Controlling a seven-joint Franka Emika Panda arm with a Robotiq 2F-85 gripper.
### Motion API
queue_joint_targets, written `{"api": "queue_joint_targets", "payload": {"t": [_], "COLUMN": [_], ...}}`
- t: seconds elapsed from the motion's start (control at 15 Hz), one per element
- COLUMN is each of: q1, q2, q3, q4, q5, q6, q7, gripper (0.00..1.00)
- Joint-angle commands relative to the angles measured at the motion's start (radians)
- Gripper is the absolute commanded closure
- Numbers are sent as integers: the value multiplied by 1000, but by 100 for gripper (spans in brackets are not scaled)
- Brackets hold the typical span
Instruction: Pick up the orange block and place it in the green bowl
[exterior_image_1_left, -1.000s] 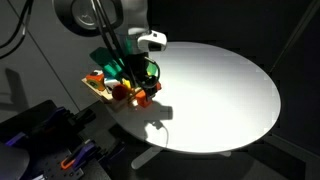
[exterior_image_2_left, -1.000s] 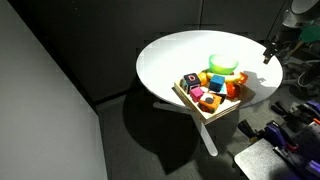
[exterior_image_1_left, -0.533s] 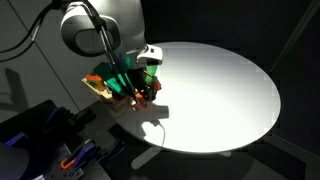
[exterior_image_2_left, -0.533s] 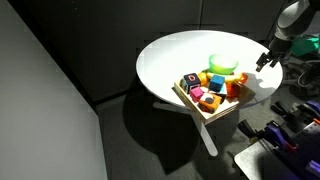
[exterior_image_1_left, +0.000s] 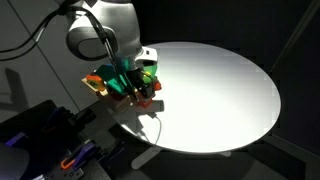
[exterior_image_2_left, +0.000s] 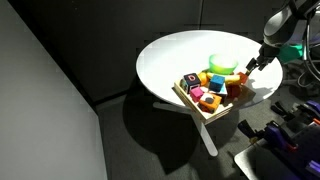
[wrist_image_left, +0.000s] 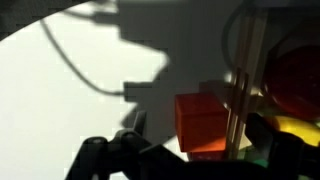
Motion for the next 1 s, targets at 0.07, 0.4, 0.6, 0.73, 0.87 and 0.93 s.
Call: {"api": "queue_joint_targets", "payload": {"t": [0.07, 0.4, 0.6, 0.73, 0.87, 0.93], "q1": [-29, -66, -96, -116, -135, -143], "q2": [59, 94, 113, 125, 136, 143], "q3": [42, 84, 118, 138, 158, 167], "q4": [36, 66, 87, 98, 108, 113], "q5": [41, 48, 57, 55, 53, 51], "q6": [59, 86, 92, 93, 94, 97], "q7": [-58, -73, -87, -90, -94, -96], "gripper": [0, 0, 0, 0, 0, 0]}}
